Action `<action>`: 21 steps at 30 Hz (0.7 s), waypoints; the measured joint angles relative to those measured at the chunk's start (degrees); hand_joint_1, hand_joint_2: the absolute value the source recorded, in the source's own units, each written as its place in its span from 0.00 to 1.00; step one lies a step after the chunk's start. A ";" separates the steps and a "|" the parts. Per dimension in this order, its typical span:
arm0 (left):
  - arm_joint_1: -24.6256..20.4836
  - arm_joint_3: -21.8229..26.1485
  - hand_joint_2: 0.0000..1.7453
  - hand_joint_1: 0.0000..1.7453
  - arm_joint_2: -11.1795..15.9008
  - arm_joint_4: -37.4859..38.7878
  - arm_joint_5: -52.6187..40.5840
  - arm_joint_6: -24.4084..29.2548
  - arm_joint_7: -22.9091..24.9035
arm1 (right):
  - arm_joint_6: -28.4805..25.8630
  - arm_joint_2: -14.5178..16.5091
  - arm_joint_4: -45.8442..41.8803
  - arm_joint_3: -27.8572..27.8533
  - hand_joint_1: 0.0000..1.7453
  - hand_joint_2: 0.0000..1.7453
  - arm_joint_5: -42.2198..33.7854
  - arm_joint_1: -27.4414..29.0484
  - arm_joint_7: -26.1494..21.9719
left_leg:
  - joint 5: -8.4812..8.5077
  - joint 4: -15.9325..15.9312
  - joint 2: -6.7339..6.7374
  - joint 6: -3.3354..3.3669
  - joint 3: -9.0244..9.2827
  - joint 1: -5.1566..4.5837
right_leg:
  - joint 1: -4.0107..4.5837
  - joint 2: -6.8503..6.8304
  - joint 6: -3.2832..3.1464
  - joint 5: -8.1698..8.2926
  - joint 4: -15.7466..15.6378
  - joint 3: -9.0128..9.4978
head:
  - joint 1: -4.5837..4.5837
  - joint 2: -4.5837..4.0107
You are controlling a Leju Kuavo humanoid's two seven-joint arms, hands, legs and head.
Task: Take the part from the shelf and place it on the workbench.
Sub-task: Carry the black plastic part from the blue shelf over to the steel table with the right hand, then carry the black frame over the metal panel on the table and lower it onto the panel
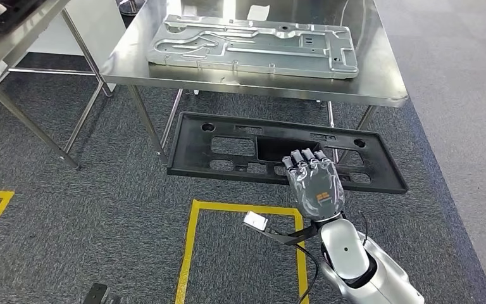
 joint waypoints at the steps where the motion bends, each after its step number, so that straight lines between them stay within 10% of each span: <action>1: 0.05 -0.08 0.00 0.00 0.01 0.00 0.02 -0.01 -0.01 | 0.02 -0.17 0.05 0.16 1.00 1.00 -0.01 -0.15 -0.11 | -0.11 -0.42 -0.06 0.35 0.52 0.09 | -0.06 -0.04 0.30 -0.06 0.59 0.01 | 0.04 0.00; 6: 0.09 -0.56 0.00 0.00 -0.02 0.00 0.08 -0.15 -0.01 | 0.09 -0.94 0.50 0.86 1.00 1.00 0.00 -1.13 -0.50 | -1.28 -1.09 -0.25 1.41 2.68 0.30 | -0.51 -0.13 1.34 -4.50 14.18 -8.79 | 0.37 0.00; 8: 0.24 -0.84 0.00 0.00 -0.04 0.00 0.10 -0.22 0.04 | 0.17 -1.18 0.83 1.29 1.00 1.00 0.00 -1.16 -0.56 | -2.04 -1.07 -0.40 1.32 3.59 0.29 | -0.67 -0.18 1.46 -2.83 14.63 -11.00 | 0.38 0.00; 12: 0.29 -1.16 0.00 0.00 -0.13 0.01 0.16 -0.26 0.08 | 0.22 -1.61 1.17 1.82 1.00 1.00 0.00 -1.48 -0.55 | -3.70 -1.26 -0.52 0.48 5.55 0.23 | -0.26 -0.50 0.44 5.08 1.94 -7.34 | 0.35 -0.01; 17: 0.38 -1.25 0.00 0.00 -0.19 0.04 0.42 -0.29 0.11 | 0.06 -1.80 1.36 2.58 1.00 1.00 -0.01 -1.62 -0.33 | -4.65 0.77 -0.36 -1.35 6.47 0.20 | -0.12 -0.44 -1.51 4.29 -0.32 -5.09 | 0.14 -0.01; 21: 0.55 -1.25 0.00 0.00 -0.13 0.05 0.80 -0.30 0.07 | -0.17 -1.90 1.38 2.76 1.00 1.00 -0.01 -1.46 -0.11 | -9.90 13.06 -0.37 -1.99 -0.53 0.47 | -0.09 -0.45 -2.22 2.84 -0.47 -2.80 | -0.04 0.00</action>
